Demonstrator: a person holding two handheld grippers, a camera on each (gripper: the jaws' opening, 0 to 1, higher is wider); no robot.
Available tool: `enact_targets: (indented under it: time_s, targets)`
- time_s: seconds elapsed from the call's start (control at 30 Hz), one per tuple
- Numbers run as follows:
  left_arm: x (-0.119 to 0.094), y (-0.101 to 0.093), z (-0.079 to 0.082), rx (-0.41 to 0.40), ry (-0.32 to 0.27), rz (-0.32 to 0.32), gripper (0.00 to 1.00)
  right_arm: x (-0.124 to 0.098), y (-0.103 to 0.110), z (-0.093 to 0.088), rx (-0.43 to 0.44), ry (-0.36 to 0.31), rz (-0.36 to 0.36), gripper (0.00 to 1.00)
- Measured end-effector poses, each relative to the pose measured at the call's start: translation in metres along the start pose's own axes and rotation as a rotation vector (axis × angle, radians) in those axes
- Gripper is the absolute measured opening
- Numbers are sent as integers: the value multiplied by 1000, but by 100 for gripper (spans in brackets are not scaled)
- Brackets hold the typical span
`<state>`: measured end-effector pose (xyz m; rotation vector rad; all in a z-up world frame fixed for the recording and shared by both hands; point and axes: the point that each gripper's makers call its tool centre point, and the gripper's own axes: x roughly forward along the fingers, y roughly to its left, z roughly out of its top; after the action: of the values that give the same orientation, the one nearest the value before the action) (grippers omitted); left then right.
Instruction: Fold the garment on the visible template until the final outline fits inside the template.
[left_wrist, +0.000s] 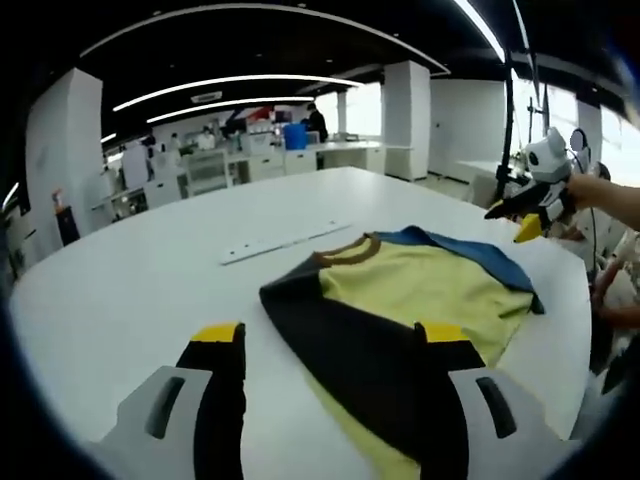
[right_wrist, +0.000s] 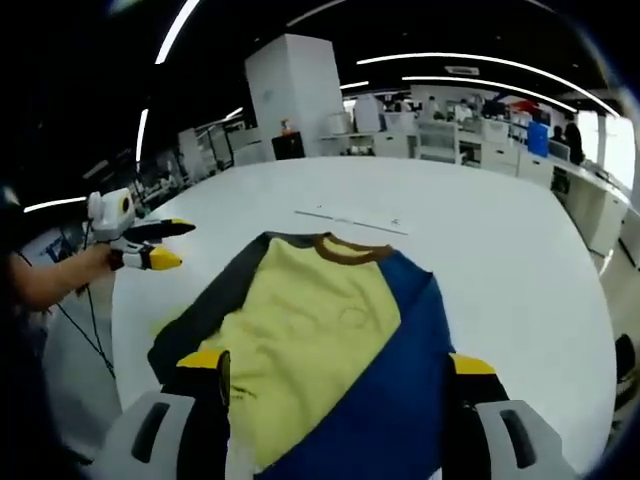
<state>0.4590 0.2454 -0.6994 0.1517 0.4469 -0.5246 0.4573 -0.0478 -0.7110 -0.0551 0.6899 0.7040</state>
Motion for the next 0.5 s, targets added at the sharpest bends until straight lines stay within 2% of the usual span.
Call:
enact_targets:
  time_s: [0.3, 0.5]
  targets:
    - [-30, -24, -16, -15, 14, -22, 63, -29, 17, -27, -6, 11, 7, 84]
    - [-48, -35, -24, -22, 20, -20, 62, -38, 30, -49, -2, 21, 11, 80]
